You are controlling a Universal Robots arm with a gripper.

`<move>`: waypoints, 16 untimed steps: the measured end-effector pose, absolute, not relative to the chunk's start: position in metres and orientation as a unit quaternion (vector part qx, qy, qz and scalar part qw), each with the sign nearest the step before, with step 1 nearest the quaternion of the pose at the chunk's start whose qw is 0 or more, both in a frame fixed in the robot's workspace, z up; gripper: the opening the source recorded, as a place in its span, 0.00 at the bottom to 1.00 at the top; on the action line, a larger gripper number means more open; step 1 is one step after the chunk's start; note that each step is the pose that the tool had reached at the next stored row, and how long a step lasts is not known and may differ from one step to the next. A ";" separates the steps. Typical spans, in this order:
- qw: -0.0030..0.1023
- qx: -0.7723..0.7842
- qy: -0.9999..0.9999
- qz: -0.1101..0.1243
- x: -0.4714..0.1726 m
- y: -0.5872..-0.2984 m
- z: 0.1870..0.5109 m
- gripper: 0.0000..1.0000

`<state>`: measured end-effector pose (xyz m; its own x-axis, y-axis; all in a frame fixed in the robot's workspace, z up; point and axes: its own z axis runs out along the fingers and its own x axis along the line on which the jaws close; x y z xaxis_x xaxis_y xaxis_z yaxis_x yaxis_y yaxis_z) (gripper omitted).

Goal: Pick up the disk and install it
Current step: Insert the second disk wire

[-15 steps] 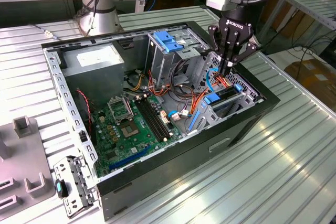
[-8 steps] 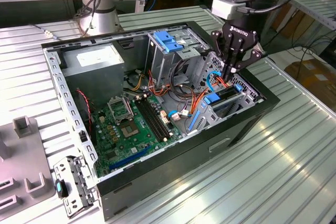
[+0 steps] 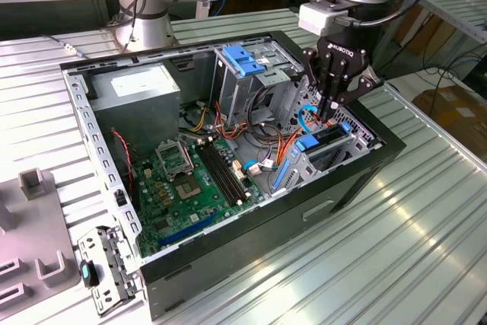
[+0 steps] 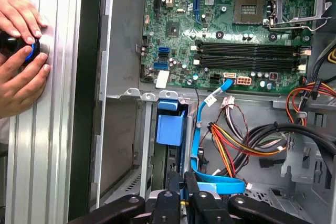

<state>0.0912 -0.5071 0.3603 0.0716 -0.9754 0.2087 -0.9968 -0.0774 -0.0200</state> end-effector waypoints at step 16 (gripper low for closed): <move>0.017 0.731 -0.680 0.049 0.088 -0.535 0.353 0.16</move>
